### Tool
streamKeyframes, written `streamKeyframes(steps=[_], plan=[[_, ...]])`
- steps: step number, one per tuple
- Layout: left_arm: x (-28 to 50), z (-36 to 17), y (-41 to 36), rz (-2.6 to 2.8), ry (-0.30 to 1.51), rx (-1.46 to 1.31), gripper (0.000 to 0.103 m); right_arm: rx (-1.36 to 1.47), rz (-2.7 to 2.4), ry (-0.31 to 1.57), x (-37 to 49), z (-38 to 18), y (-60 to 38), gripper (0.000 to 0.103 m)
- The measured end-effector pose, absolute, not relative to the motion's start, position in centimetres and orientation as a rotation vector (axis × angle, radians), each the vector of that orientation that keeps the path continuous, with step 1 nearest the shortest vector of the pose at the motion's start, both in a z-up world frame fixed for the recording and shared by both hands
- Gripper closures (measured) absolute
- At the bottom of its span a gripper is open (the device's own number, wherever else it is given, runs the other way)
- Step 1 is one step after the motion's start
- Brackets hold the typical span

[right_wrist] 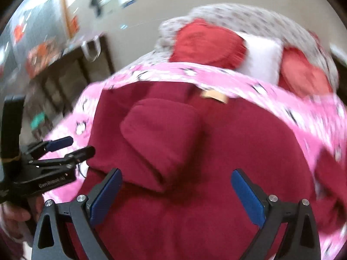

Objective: Fold small clothes

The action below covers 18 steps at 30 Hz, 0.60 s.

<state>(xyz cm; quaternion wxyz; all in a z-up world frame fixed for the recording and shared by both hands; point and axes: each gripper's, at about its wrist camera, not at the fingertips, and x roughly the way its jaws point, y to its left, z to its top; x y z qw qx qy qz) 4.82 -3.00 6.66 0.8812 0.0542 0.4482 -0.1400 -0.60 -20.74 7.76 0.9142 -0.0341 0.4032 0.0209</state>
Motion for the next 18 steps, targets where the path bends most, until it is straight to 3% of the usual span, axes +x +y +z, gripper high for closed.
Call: streamKeyframes(steps=[3, 4, 5, 8, 13, 18], plan=[[4.9, 5.8, -2.9, -0.285, 0.957, 0.107, 0.032, -0.206, 0.040, 0.898, 2.6, 5.8, -18.9, 0.018], [4.9, 5.8, -3.0, -0.284, 0.957, 0.106, 0.032, -0.246, 0.028, 0.916, 3.4, 5.2, -18.6, 0.032], [4.9, 6.0, -3.0, -0.287, 0.954, 0.106, 0.032, -0.274, 0.026, 0.938, 4.0, 4.5, -18.7, 0.058], [4.4, 6.8, -2.7, -0.293, 0.937, 0.106, 0.032, -0.112, 0.051, 0.900, 3.4, 5.6, -21.4, 0.079], [5.2, 7.7, -4.1, -0.303, 0.905, 0.105, 0.032, 0.245, -0.032, 0.730, -1.9, 8.8, -28.7, 0.083], [6.0, 6.4, -5.5, -0.306, 0.959, 0.104, 0.032, 0.393, -0.095, 0.858, -4.4, 5.4, -33.4, 0.083]])
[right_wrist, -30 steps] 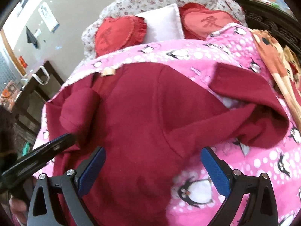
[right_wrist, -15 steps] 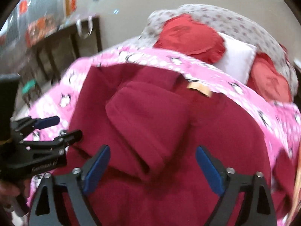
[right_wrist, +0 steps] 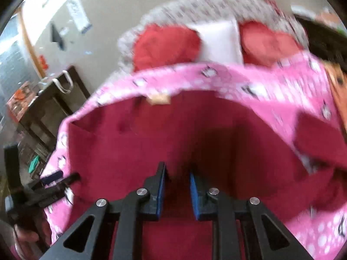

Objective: Fold small clothes

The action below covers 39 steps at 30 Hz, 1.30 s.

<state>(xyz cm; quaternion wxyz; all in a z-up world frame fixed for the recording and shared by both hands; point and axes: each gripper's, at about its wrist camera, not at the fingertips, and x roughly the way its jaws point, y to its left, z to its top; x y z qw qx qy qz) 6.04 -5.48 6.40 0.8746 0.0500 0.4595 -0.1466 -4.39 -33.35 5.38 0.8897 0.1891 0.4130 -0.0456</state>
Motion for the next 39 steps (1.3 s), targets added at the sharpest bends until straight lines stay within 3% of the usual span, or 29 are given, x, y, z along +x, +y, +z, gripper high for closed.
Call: streamKeyframes(steps=[3, 7, 11, 13, 14, 17, 22, 28, 34, 36, 37, 39], plan=[[5.7, 6.8, -5.6, -0.313, 0.935, 0.114, 0.032, 0.472, -0.108, 0.854, -6.6, 5.1, -35.9, 0.081], [6.1, 7.6, -5.7, -0.300, 0.900, 0.123, 0.032, 0.473, -0.179, 0.762, -8.4, 6.4, -38.2, 0.049], [7.3, 7.9, -6.1, -0.287, 0.890, 0.117, 0.032, 0.409, -0.226, 0.747, -6.6, 7.3, -38.9, 0.048], [8.1, 7.6, -6.6, -0.267, 0.887, 0.133, 0.032, 0.360, -0.231, 0.773, -5.1, 7.1, -39.0, 0.064], [8.5, 7.5, -6.7, -0.259, 0.890, 0.138, 0.032, 0.356, -0.219, 0.781, -4.8, 7.1, -39.0, 0.085], [9.8, 6.4, -6.8, -0.231, 0.923, 0.129, 0.032, 0.311, -0.255, 0.738, -5.5, 7.5, -39.1, 0.097], [11.8, 4.0, -6.6, -0.223, 1.010, 0.070, 0.030, 0.311, -0.302, 0.797, -4.6, 5.6, -40.9, 0.098], [10.3, 5.1, -6.5, -0.219, 0.979, 0.084, 0.030, 0.352, -0.277, 0.798, -5.8, 6.8, -41.3, 0.097], [7.7, 7.1, -6.6, -0.260, 0.932, 0.097, 0.030, 0.330, -0.197, 0.811, -7.9, 7.6, -37.9, 0.089], [7.1, 7.4, -6.6, -0.272, 0.934, 0.095, 0.030, 0.318, -0.179, 0.799, -8.3, 7.4, -36.8, 0.074], [6.6, 7.5, -6.7, -0.281, 0.940, 0.092, 0.030, 0.312, -0.177, 0.794, -8.3, 7.1, -36.5, 0.061], [5.6, 7.3, -6.8, -0.298, 0.955, 0.089, 0.030, 0.280, -0.203, 0.821, -7.6, 5.7, -36.1, 0.056]])
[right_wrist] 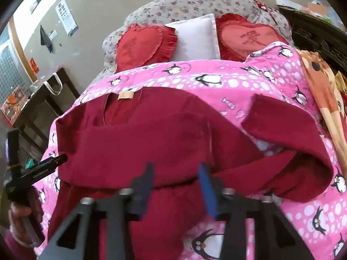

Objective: Fold small clothes

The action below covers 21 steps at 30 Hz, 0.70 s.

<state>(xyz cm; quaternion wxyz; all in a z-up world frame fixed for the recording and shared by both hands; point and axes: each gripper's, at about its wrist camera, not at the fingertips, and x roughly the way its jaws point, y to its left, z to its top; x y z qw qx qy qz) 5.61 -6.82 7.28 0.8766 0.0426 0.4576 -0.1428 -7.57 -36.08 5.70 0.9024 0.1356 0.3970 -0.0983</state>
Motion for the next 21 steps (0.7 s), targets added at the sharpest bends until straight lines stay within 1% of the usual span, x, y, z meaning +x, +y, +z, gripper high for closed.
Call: streamKeyframes(steps=[3, 6, 9, 12, 15, 18, 21], plan=[[4.2, 6.7, -7.4, -0.316, 0.980, 0.105, 0.030, 0.270, -0.218, 0.919, -6.1, 3.0, -36.4, 0.056], [2.7, 6.4, -7.8, -0.336, 0.993, 0.134, 0.030, 0.307, -0.185, 0.876, -7.4, 4.3, -36.8, 0.056], [1.8, 6.5, -8.1, -0.353, 0.990, 0.140, 0.030, 0.344, -0.191, 0.794, -10.1, 6.5, -38.3, 0.056], [1.2, 6.9, -8.3, -0.368, 0.983, 0.130, 0.030, 0.257, -0.289, 0.741, -12.9, 8.5, -40.6, 0.055], [1.0, 7.3, -8.6, -0.382, 0.980, 0.113, 0.030, 0.147, -0.387, 0.779, -14.2, 8.5, -43.3, 0.045], [1.0, 7.3, -9.1, -0.393, 0.989, 0.105, 0.030, 0.097, -0.424, 0.845, -14.3, 7.4, -45.4, 0.045], [1.0, 6.8, -9.5, -0.395, 1.017, 0.109, 0.030, 0.048, -0.447, 0.862, -13.5, 6.7, -46.7, 0.045]])
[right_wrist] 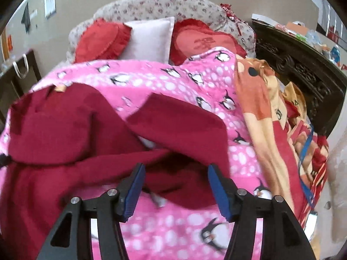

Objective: Fold small clothes

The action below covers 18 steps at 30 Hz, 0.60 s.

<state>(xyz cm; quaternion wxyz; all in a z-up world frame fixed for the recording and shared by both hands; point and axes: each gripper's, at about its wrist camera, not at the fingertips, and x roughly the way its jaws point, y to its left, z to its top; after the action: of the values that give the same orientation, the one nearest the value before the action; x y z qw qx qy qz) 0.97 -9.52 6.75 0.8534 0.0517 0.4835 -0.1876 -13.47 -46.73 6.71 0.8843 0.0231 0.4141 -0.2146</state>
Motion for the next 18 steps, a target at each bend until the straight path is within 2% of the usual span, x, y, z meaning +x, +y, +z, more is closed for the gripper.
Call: streamKeyframes(steps=[4, 5, 6, 8, 10, 18], plan=[[0.7, 6.4, -9.7, -0.395, 1.028, 0.131, 0.030, 0.029, -0.439, 0.898, -11.8, 5.7, -48.4, 0.045], [0.6, 6.4, -9.7, -0.391, 1.024, 0.140, 0.030, 0.031, -0.437, 0.904, -11.6, 5.5, -48.8, 0.049], [0.6, 6.4, -9.6, -0.387, 1.021, 0.147, 0.030, 0.035, -0.438, 0.902, -11.5, 5.3, -49.1, 0.068], [0.7, 6.4, -9.4, -0.380, 1.022, 0.152, 0.030, 0.061, -0.448, 0.874, -12.1, 5.8, -50.0, 0.087], [1.0, 6.3, -9.1, -0.372, 1.027, 0.138, 0.030, 0.110, -0.460, 0.812, -13.4, 7.0, -50.8, 0.095], [0.7, 6.2, -8.8, -0.384, 1.045, 0.097, 0.030, 0.354, -0.351, 0.557, -18.6, 14.6, -52.6, 0.098]])
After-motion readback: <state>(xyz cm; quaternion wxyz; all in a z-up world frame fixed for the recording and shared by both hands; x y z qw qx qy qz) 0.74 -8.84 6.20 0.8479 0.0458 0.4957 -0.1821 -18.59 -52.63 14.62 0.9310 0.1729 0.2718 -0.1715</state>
